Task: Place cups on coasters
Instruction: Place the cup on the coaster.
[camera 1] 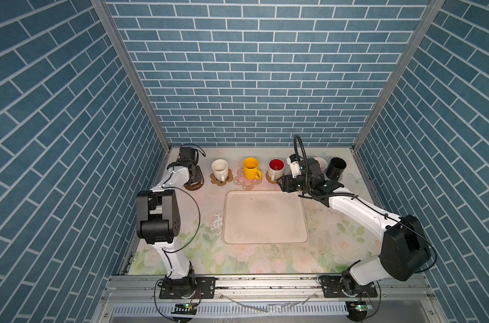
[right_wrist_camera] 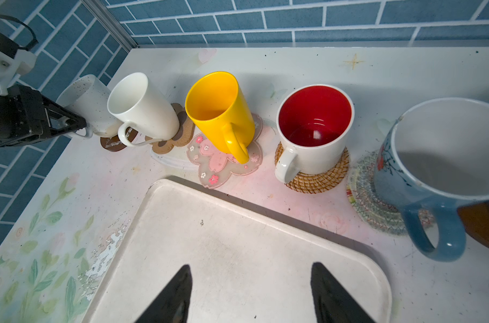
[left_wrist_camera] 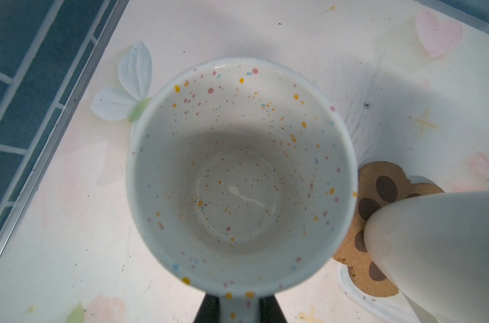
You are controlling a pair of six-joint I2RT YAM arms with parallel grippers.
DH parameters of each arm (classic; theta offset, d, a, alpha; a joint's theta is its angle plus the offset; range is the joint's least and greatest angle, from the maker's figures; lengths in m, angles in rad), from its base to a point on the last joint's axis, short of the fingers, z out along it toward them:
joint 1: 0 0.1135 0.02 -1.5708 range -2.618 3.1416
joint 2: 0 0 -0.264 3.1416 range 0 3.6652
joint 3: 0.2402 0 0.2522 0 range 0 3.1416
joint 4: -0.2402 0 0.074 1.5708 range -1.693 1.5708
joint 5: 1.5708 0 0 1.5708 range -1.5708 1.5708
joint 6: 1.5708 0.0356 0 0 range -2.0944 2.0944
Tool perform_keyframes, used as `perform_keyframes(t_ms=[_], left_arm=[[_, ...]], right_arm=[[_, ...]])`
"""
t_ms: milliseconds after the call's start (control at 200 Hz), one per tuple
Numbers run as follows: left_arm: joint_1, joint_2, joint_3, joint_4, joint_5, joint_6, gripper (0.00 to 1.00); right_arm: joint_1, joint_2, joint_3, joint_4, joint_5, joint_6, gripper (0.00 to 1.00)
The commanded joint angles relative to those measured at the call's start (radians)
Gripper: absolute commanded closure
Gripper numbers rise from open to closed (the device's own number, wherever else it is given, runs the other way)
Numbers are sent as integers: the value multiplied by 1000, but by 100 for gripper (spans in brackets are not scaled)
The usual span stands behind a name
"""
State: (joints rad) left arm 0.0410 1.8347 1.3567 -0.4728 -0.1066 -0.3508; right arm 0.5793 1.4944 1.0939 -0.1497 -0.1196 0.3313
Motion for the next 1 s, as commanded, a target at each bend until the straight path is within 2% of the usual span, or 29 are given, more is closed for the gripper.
perform_keyframes(t_ms=[0, 480, 755, 995], left_arm=[[5, 4, -11, 32, -5, -11, 90], [5, -55, -64, 48, -22, -22, 36], [5, -155, -53, -4, -47, 17, 22], [14, -303, -59, -31, -54, 48, 1]], right_arm=[[-3, -23, 13, 2, -7, -36, 33], [-2, -61, 21, -5, -42, -15, 32], [-4, -81, 45, -43, -26, -35, 31], [-40, -128, 63, -105, -17, -27, 28]])
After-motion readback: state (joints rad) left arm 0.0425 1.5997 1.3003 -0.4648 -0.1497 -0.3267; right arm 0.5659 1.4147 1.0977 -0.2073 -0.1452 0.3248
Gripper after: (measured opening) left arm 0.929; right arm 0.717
